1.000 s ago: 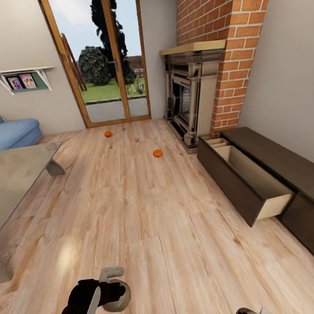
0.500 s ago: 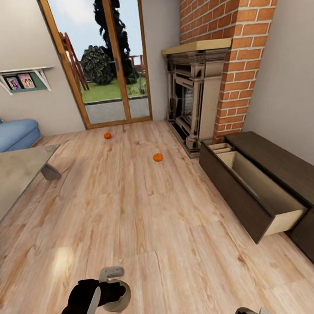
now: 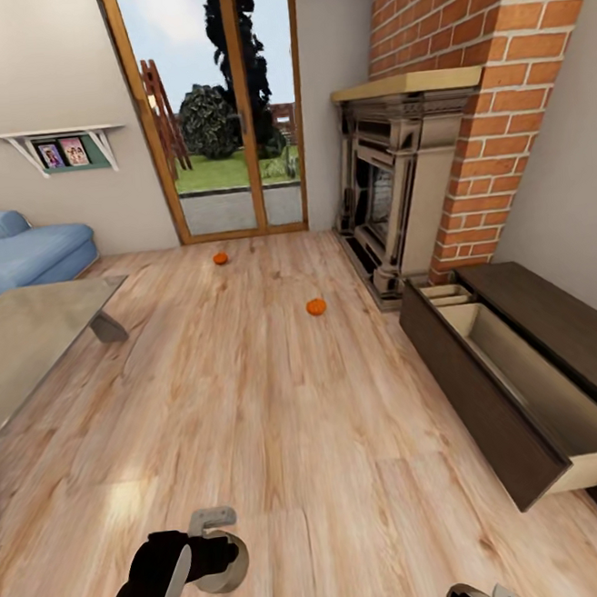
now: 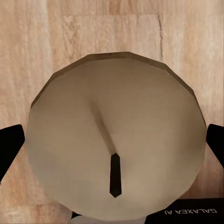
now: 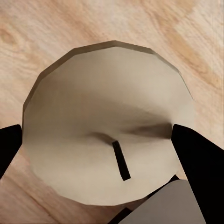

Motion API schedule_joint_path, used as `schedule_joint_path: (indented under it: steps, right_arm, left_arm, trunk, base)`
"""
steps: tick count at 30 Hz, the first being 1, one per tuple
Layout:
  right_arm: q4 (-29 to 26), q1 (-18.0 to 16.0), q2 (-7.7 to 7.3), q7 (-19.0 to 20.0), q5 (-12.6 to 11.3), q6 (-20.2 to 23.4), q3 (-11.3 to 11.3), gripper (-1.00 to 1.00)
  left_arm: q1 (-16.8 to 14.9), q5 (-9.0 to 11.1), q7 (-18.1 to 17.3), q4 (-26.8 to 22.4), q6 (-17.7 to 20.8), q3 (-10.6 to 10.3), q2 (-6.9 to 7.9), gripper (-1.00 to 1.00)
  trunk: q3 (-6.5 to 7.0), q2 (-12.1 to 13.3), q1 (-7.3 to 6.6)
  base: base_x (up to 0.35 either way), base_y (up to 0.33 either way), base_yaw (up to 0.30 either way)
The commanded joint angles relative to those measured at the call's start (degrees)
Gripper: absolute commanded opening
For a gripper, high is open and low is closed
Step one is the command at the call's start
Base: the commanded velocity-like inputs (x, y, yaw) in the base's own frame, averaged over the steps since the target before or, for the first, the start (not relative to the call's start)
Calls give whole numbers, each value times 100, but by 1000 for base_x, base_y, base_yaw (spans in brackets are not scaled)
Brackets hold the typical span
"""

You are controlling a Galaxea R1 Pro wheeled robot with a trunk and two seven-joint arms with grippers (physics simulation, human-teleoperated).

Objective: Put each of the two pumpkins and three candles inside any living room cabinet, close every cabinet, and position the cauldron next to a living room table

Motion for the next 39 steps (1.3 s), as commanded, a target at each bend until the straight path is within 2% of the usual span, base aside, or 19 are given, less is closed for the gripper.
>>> schedule_joint_path:
  steps: [1, 8, 12, 16, 30, 39]
  right_arm:
    - [-1, 0, -1, 0, 6, 0, 0, -100]
    - [-1, 0, -1, 0, 53, -11, 11, -100]
    - [7, 0, 17, 0, 385, -13, 9, -100]
    - [8, 0, 30, 0, 508, -10, 5, -100]
    - [13, 0, 49, 0, 529, -1, -49, -100]
    - [9, 0, 49, 0, 533, -1, -21, -100]
  left_arm:
    - [0, 2, 0, 0, 0, 0, 0, -100]
    - [-2, 2, 0, 0, 0, 9, 0, -100]
    - [-1, 2, 0, 0, 0, 10, 0, -100]
    - [-3, 2, -1, 0, 0, 10, 0, -100]
    - [-2, 2, 0, 0, 0, 10, 0, -100]
    - [-1, 2, 0, 0, 0, 10, 0, -100]
  trunk:
    - [0, 0, 0]
    - [0, 0, 0]
    - [0, 0, 0]
    - [0, 0, 0]
    - [0, 0, 0]
    - [0, 0, 0]
  base:
    - [320, -4, 43]
    - [319, 86, 8]
    - [315, 131, 0]
    - [304, 151, 0]
    - [302, 135, 0]
    - [315, 25, 0]
